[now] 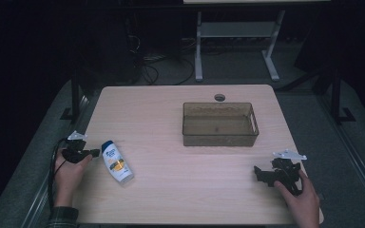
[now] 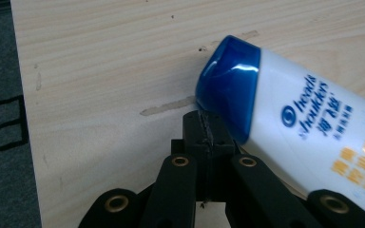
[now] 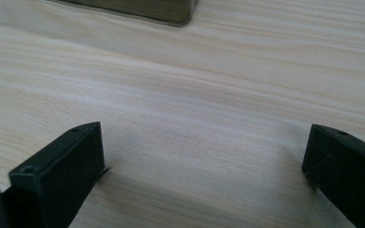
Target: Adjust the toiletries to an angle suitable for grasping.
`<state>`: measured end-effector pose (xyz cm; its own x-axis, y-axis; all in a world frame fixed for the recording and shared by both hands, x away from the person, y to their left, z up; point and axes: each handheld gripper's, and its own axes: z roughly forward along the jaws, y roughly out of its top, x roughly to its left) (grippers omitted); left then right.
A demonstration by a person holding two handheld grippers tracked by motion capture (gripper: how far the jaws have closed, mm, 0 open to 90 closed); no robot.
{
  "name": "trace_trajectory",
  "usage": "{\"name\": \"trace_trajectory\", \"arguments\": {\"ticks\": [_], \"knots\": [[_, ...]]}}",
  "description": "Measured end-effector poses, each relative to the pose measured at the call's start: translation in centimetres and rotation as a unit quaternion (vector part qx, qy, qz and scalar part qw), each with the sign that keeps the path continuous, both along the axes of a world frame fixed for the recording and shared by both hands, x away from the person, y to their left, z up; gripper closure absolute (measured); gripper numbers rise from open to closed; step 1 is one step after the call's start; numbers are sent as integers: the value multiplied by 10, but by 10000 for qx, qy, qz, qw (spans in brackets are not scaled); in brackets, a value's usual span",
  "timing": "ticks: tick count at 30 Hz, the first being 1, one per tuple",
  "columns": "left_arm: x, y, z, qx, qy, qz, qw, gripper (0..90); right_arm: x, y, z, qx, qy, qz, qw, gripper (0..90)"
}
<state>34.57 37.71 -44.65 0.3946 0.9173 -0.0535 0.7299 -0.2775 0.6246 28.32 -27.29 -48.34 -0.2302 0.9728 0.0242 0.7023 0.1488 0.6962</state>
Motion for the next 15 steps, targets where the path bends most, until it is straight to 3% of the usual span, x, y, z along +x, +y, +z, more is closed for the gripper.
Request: {"name": "trace_trajectory", "arguments": {"ticks": [10, 15], "knots": [[8, -2, 0, -62, 5, 16, 10000, 900, 0, 0, 0, 0, 1, 0, 10000, 0], [15, -12, 0, -63, 2, -80, 9999, 900, 0, 0, 0, -1, -1, 0, 10000, 0]]}}
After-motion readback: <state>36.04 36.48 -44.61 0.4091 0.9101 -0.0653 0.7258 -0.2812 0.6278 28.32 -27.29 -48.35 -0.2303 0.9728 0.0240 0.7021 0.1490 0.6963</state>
